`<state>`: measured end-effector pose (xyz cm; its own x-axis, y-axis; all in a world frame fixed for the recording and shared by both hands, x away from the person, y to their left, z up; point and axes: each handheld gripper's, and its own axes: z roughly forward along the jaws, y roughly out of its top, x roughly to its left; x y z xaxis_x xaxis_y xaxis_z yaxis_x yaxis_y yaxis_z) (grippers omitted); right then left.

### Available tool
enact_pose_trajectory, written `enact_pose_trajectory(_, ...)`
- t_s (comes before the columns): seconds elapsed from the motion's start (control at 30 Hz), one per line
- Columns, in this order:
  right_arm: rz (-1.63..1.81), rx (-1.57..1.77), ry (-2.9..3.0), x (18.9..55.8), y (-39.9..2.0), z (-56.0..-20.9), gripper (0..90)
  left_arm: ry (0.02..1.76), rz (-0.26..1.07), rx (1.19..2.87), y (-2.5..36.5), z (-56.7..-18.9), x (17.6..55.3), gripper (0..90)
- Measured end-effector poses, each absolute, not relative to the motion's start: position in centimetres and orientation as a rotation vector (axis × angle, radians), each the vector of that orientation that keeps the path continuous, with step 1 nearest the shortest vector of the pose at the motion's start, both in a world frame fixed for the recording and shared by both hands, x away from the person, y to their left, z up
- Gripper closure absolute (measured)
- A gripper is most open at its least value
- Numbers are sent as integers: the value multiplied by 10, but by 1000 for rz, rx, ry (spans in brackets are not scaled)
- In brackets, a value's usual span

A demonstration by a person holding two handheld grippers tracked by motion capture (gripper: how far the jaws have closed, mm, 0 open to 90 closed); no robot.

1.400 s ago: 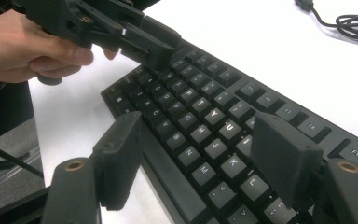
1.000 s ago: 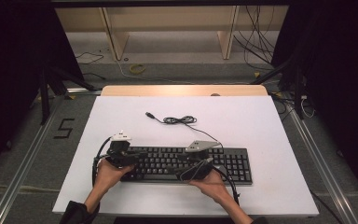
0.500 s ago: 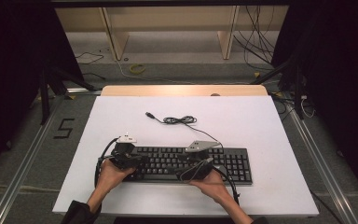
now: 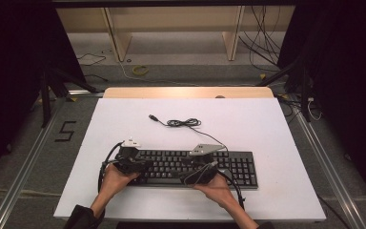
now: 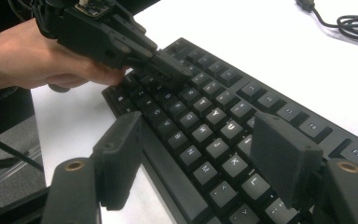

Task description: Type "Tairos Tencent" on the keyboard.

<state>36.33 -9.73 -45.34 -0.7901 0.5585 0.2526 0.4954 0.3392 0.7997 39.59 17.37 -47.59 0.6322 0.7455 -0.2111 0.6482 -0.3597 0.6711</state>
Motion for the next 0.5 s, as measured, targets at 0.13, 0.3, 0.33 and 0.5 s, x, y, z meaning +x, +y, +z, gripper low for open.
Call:
enact_pose_trajectory(0.13, 1465, 991, 2517, 364, -98, -453, 349, 1081, 157, 2098, 173, -473, 395, 874)
enact_pose_trajectory(0.3, 1462, 994, 2518, 364, -97, -454, 350, 1080, 169, 2072, 175, -466, 392, 823)
enact_pose_trajectory(0.33, 1463, 994, 2518, 363, -97, -454, 350, 1083, 168, 2069, 176, -465, 392, 813)
enact_pose_trajectory(0.5, 1457, 991, 2525, 363, -96, -455, 350, 1079, 156, 2055, 178, -463, 391, 760)
